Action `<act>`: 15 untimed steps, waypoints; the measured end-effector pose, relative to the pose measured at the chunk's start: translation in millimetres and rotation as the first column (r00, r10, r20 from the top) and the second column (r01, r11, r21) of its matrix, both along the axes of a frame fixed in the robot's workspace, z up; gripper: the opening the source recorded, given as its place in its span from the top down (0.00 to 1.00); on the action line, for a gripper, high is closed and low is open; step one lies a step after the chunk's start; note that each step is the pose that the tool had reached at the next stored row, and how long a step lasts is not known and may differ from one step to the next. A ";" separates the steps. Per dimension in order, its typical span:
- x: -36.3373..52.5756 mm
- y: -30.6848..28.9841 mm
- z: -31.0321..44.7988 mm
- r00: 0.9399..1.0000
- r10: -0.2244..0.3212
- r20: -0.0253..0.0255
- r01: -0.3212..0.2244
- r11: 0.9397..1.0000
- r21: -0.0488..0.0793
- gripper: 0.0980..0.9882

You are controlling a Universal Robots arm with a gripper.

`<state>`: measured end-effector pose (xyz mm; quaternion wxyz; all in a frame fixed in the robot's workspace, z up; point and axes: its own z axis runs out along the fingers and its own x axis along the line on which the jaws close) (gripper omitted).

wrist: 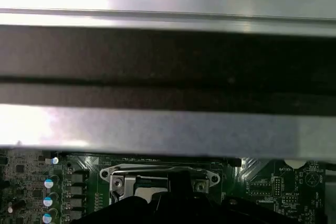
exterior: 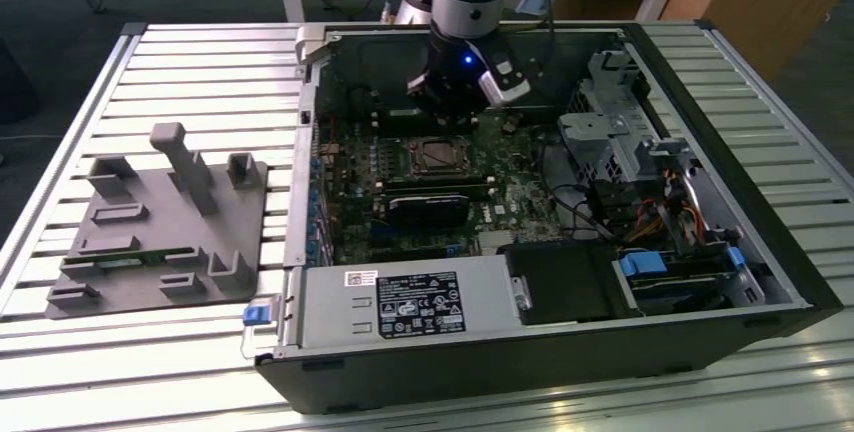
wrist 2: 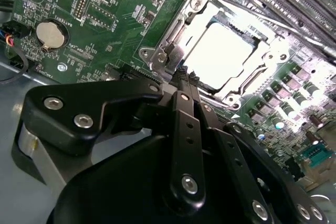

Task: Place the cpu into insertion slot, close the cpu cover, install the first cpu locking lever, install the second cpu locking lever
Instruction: 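Install the second cpu locking lever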

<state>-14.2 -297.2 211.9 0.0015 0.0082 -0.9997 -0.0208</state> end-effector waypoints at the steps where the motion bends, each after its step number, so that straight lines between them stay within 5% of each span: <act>1: 0.0 -1.5 0.0 1.000 0.000 0.000 0.000 1.000 0.000 0.99; 7: -0.1 -8.5 2.5 1.000 0.000 0.000 0.000 1.000 0.000 0.99; 15: -0.4 -8.6 22.9 1.000 0.000 0.000 0.000 1.000 0.001 0.99</act>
